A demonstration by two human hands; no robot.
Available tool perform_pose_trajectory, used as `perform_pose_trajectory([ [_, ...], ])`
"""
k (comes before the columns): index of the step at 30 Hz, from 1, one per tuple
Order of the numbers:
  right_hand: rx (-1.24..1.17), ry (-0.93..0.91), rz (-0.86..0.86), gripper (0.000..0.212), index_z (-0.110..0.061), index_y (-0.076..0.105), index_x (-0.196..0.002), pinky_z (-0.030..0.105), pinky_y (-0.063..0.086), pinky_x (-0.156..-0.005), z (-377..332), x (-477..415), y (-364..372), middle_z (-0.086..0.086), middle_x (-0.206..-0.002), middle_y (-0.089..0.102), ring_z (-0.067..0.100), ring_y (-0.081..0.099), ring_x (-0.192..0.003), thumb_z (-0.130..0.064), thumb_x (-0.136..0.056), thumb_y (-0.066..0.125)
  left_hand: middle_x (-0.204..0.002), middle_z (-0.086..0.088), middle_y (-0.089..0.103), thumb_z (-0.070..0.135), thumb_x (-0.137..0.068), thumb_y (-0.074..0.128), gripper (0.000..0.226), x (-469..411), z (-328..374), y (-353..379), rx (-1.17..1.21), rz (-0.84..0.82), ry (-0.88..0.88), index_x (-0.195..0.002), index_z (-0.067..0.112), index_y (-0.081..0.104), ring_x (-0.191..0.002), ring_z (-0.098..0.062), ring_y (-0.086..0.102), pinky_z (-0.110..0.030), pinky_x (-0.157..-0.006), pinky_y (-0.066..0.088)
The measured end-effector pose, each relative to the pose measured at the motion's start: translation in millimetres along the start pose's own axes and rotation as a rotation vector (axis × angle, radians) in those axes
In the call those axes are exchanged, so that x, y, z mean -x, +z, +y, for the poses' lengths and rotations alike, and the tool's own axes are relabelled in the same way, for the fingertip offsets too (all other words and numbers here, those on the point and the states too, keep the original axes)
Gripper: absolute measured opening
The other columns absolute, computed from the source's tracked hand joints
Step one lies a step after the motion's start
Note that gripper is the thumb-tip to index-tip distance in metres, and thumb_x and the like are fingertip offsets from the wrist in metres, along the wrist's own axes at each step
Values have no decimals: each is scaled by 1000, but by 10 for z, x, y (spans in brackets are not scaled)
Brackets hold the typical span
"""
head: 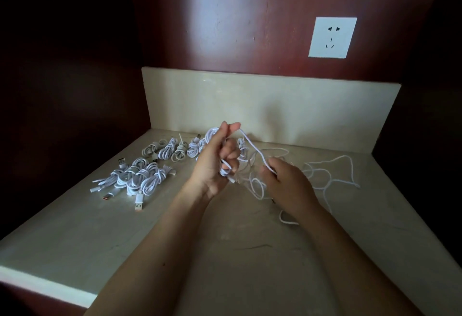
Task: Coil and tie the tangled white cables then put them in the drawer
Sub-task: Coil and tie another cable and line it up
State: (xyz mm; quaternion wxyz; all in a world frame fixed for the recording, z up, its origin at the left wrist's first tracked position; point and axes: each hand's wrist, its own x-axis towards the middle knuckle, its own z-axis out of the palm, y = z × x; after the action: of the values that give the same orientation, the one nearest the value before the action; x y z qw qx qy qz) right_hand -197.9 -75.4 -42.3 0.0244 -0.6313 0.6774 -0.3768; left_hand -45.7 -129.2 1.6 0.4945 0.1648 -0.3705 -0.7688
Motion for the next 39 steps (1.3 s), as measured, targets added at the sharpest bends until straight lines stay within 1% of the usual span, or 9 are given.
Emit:
perform_pose_trajectory([
  [3, 181, 41, 92, 29, -17, 39, -70, 38, 32, -64, 40, -30, -36, 8, -73, 59, 33, 57, -79, -26, -97, 47, -44, 10, 22, 37, -100, 43, 27, -7, 14, -14, 31, 3, 57, -93, 22, 64, -37, -2, 22, -12, -31, 17],
  [7, 405, 119, -4, 27, -20, 63, -106, 36, 21, -111, 169, -83, -111, 4, -117, 67, 24, 56, -117, -29, -101, 38, -44, 10, 21, 37, -100, 43, 25, -24, 2, -40, -11, 40, 11, -97, 22, 64, -36, -2, 21, -12, -30, 17],
  [11, 366, 162, -17, 30, -23, 61, -118, 41, 14, -117, 143, -68, -161, 4, -119, 68, 23, 55, -119, -27, -92, 48, -45, 10, 21, 35, -100, 45, 24, -45, -62, -74, -223, 68, -122, -99, 20, 64, -37, -2, 19, -13, -32, 12],
  [14, 192, 23, 74, 58, -23, 53, -134, 39, 37, -104, -41, -14, -166, 3, -124, 64, 27, 55, -117, -31, -76, 56, -45, 10, 21, 33, -101, 45, 26, -38, -109, -82, -360, 61, -226, -99, 18, 66, -35, -2, 21, -13, -31, 14],
  [17, -25, -89, 69, 53, -24, 51, -138, 35, 41, -97, -150, 24, -71, 0, -128, 61, 21, 54, -118, -28, -85, 49, -46, 10, 21, 36, -99, 49, 27, -20, -116, -58, -457, 8, -276, -92, 18, 69, -37, -2, 21, -13, -31, 15],
  [22, -203, -66, 38, 17, -30, 50, -86, 40, 45, -66, -117, 77, 92, -9, -65, 51, 14, 52, -67, -32, -94, 35, -46, 8, 26, 35, -92, 62, 24, 21, -89, -63, -672, -5, -247, -81, 14, 63, -39, -6, 25, -14, -34, 19],
  [30, -272, -19, 57, 22, -23, 54, -87, 37, 46, -71, -135, 95, 118, -17, -78, 62, 8, 58, -73, -31, -90, 34, -43, 6, 30, 52, -98, 44, 45, 55, -119, -72, -943, -142, -319, -69, 17, 49, -42, -11, 25, -18, -38, 24],
  [34, -306, 54, 70, 19, -24, 50, -90, 43, 49, -72, -143, 87, 151, -8, -74, 60, 17, 57, -72, -35, -89, 35, -47, 4, 41, 52, -100, 38, 48, 24, -160, -88, -964, -118, -190, -71, 18, 56, -45, -14, 39, -22, -45, 33],
  [39, -134, 15, -41, 12, -27, 43, -89, 39, 43, -70, -167, 117, 137, -5, -74, 53, 25, 56, -80, -31, -101, 41, -50, 7, 47, 43, -102, 40, 41, -84, -209, -178, -1041, 163, 246, -91, 15, 68, -43, -4, 41, -23, -51, 38],
])
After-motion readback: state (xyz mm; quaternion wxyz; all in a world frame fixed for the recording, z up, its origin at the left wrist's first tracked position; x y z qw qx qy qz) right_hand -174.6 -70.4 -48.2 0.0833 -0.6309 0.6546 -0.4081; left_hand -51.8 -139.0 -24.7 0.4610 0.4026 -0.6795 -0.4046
